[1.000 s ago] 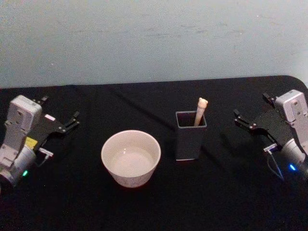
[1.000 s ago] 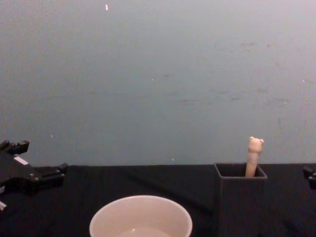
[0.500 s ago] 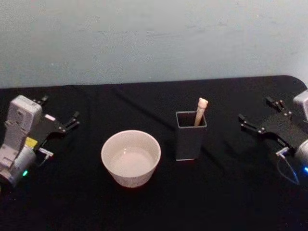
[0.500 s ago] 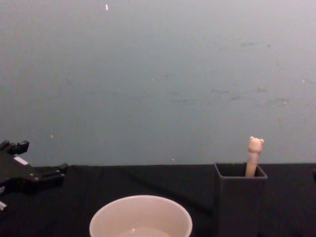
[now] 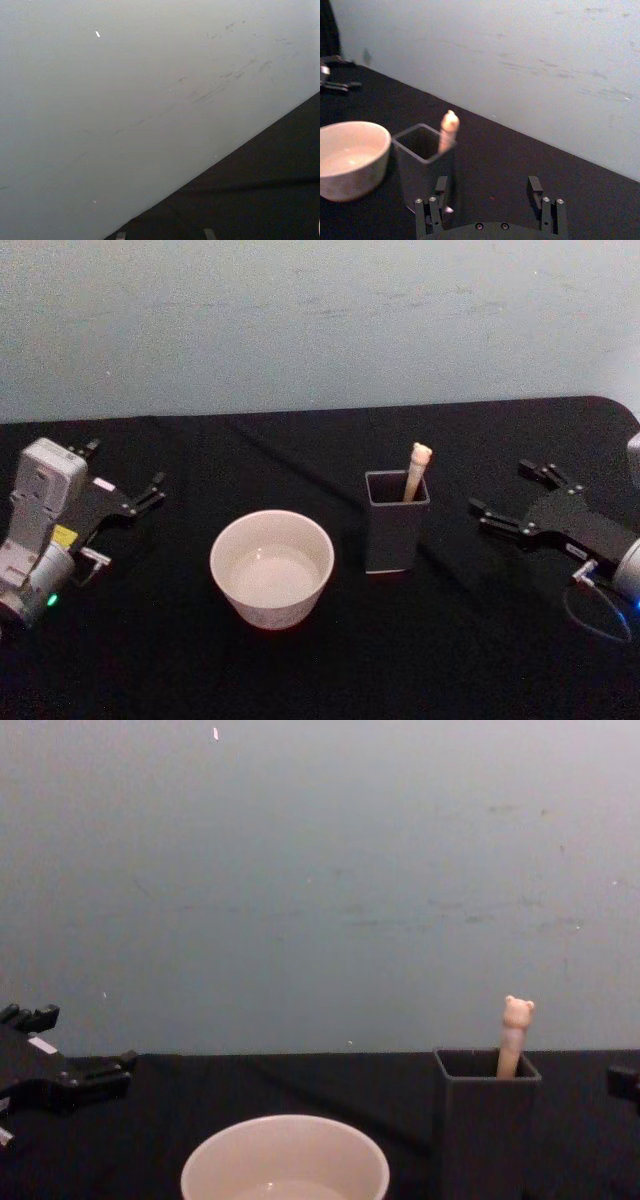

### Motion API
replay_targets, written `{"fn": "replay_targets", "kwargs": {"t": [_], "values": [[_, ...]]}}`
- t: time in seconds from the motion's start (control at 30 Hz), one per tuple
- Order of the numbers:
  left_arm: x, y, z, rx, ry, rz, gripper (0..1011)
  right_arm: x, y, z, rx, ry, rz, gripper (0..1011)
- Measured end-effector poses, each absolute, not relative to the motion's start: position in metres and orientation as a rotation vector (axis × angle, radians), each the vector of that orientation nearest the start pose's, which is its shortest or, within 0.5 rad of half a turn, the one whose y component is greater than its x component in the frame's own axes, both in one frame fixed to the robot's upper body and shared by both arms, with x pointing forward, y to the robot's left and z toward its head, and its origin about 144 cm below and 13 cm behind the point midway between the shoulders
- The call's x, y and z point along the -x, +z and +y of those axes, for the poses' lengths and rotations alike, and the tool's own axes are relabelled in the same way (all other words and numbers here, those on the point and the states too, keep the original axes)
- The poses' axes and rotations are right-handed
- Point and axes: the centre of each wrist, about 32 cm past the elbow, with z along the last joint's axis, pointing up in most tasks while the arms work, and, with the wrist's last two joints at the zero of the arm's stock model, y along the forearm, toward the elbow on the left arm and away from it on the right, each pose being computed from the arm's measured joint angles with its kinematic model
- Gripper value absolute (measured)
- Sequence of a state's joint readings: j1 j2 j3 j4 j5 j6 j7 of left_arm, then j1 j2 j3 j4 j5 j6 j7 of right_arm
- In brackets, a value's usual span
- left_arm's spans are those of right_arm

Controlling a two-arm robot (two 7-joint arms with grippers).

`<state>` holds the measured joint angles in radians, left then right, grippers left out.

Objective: Pick up the stirring spoon with one hand, stir inside the cup, then place it back in its original position.

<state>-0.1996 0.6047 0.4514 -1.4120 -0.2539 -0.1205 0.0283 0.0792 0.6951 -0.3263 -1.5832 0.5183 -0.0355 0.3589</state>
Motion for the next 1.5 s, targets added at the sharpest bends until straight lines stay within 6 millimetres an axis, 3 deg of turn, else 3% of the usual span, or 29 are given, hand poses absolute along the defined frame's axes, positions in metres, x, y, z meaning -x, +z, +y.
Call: {"fn": "replay_targets", "kwargs": {"t": [0.33,0.77,1.5], "values": [[-0.489,1.14,0.31,-0.304,1.248,-0.285,1001,-0.471,1.18,-0.316,0.137,-0.875,-0.024,1000],[-0.489,1.14,0.31,-0.304,1.248,-0.285,1001,-0.498,1.185,-0.293,0.103,-0.848,0.034,1000],[-0.489,1.14,0.31,-0.304,1.248,-0.285,1001,-0.519,1.182,-0.281,0.118,-0.862,0.102,1000]]}}
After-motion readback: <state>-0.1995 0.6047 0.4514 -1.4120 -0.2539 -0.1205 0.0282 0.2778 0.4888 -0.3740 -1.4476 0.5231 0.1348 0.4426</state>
